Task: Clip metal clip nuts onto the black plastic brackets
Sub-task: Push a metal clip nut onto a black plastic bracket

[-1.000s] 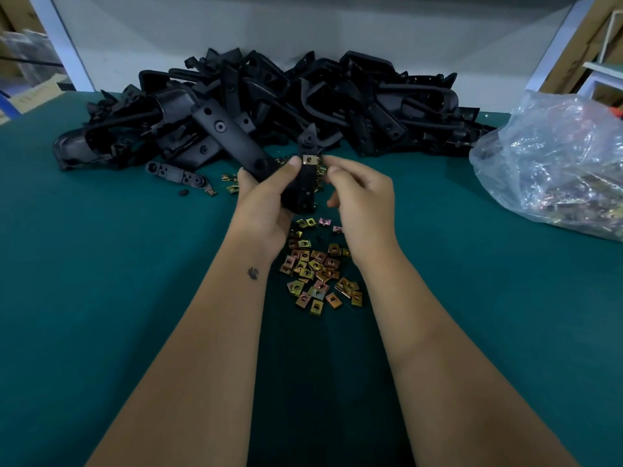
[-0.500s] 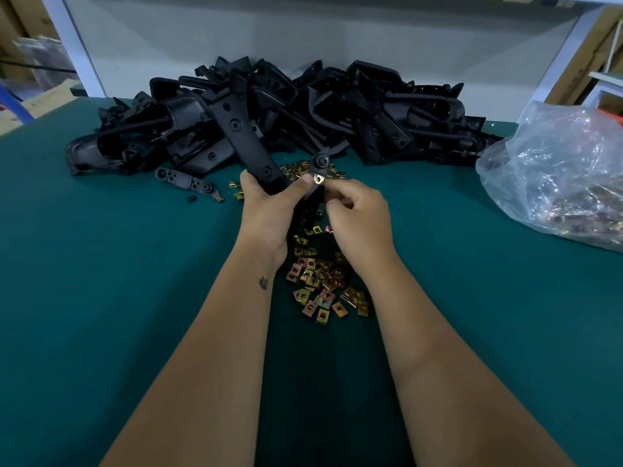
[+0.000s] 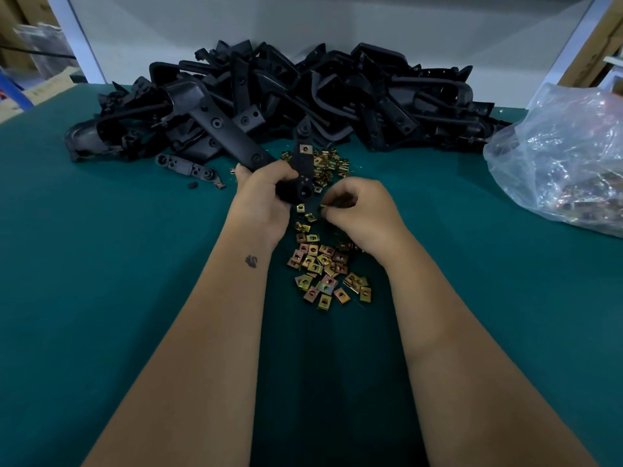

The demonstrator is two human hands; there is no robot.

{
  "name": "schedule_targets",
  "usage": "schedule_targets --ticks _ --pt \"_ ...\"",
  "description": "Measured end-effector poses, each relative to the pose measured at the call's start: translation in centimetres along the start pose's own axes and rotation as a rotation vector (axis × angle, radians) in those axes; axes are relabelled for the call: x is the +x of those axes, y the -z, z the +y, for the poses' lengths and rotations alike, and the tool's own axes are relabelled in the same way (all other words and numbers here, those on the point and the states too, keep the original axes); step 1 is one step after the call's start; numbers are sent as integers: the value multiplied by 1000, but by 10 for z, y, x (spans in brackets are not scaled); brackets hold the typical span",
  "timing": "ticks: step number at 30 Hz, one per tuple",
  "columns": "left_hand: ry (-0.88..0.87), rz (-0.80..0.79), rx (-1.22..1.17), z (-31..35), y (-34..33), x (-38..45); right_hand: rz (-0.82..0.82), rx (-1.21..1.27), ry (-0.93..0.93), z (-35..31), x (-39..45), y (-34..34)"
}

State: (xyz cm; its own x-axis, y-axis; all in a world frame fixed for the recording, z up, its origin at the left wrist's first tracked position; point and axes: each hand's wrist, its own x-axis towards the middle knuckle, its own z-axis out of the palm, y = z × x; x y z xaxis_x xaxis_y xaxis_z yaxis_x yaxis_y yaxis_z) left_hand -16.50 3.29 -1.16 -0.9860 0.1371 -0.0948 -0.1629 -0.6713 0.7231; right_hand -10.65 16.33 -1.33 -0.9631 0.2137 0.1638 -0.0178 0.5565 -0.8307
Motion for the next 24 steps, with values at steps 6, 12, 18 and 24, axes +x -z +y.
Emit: schedule_targets --ticks 6,12,18,24 --pt "132 -87 -89 -2 -4 -4 170 341 -39 -2 1 1" --pt "223 -121 -176 2 -2 -9 230 573 -68 -1 3 5" --pt "244 -141 -186 4 -3 -10 217 764 -36 -4 1 6" --pt "213 -198 -126 2 -2 -9 179 837 -46 -6 3 2"
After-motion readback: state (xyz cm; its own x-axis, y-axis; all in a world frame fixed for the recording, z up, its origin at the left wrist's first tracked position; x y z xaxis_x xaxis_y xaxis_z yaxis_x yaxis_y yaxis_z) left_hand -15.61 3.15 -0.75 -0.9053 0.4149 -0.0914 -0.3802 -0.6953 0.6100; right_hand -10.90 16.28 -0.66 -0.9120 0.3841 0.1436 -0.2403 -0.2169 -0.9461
